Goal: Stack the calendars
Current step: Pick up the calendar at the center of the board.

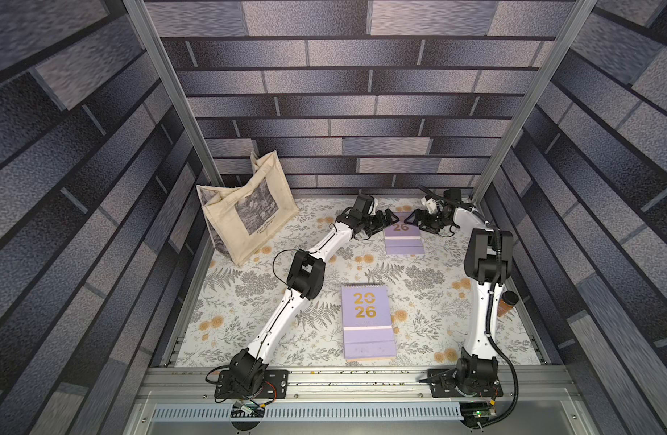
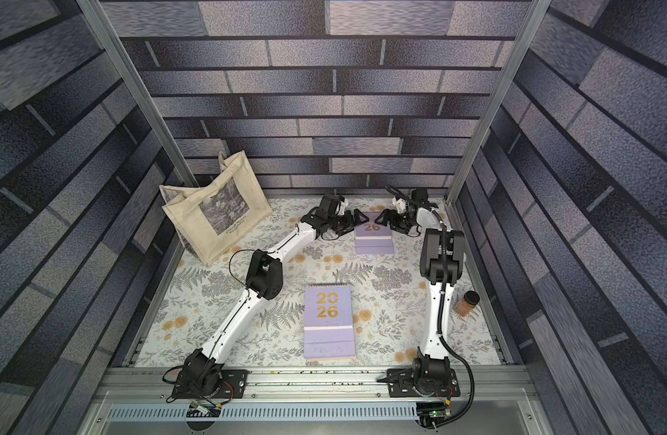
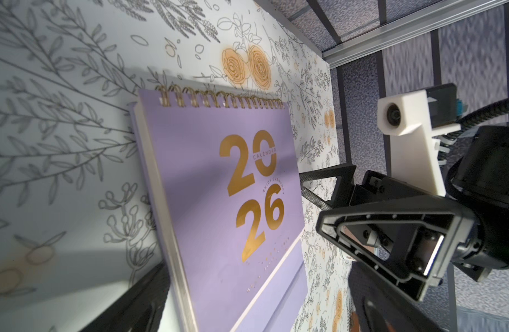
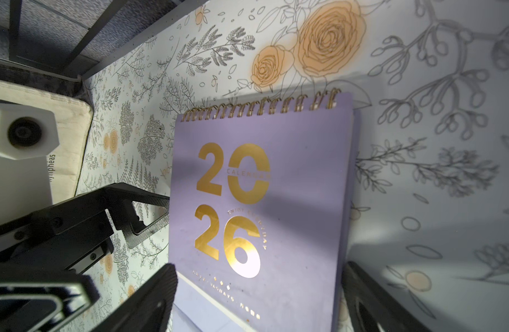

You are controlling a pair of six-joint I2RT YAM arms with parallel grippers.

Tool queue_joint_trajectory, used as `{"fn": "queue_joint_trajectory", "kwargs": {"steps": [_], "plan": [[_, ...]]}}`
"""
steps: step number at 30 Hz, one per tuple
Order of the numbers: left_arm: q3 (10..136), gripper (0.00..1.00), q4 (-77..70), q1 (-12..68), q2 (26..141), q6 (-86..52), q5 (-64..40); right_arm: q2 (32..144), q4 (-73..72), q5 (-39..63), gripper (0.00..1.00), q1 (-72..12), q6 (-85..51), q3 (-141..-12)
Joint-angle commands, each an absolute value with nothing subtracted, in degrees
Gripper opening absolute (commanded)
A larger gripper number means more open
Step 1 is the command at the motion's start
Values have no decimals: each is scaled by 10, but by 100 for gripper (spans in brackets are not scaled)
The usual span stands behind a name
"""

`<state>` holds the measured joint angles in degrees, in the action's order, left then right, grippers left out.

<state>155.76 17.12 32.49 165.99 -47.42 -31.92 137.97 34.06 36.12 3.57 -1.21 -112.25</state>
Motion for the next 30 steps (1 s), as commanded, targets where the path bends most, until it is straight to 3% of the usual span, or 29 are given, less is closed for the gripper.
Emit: {"fn": "queue_joint_trajectory", "kwargs": {"steps": [1, 8, 17, 30], "plan": [[1571, 100, 161, 330, 1668, -492, -336, 1386, 386, 361, 92, 16, -20, -1101], [1571, 100, 108, 329, 1644, -527, -360, 1377, 383, 383, 92, 16, -28, -1084], [1566, 87, 7, 328, 1630, -594, -397, 1360, 341, 435, 92, 9, -68, -1031], [1559, 84, 22, 333, 1635, -586, -465, 1361, 318, 428, 92, 10, -86, -1041]]}}
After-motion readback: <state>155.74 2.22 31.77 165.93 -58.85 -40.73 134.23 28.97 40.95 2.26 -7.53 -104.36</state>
